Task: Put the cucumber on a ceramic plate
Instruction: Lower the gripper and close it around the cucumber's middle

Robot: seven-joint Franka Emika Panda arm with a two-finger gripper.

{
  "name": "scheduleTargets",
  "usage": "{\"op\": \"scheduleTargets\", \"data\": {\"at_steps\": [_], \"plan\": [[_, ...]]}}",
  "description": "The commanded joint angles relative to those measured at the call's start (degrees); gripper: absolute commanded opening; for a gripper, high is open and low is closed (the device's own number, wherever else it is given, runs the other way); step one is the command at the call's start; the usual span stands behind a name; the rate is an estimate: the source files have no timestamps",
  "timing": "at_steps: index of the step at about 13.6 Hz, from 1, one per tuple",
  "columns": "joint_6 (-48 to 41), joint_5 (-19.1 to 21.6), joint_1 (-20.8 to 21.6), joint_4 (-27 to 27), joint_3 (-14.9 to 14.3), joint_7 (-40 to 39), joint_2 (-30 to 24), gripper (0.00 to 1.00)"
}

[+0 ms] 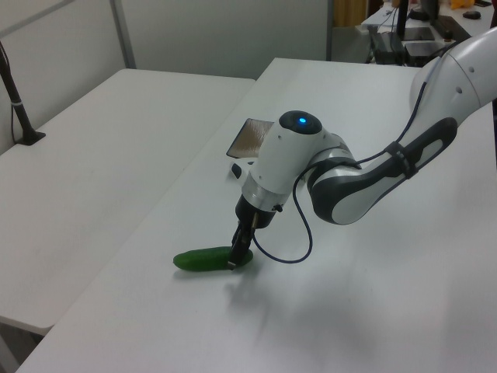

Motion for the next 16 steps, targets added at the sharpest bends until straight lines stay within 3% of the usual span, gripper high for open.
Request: {"op": "scheduleTargets", "data": {"at_steps": [1, 7, 12, 16], "plan": [[1.3, -1.9, 0.3, 0.9, -0.3, 1.2, 1.2, 0.59], [1.1, -1.6, -0.1, 0.5, -0.2, 1.2, 0.8, 0.27], [0.3, -0.8, -0.6, -1.2, -0.2, 1.6, -2.2, 0.26], [-1.8, 1.6, -2.4, -6.3, 0.7, 1.5, -11.8, 0.24]]}}
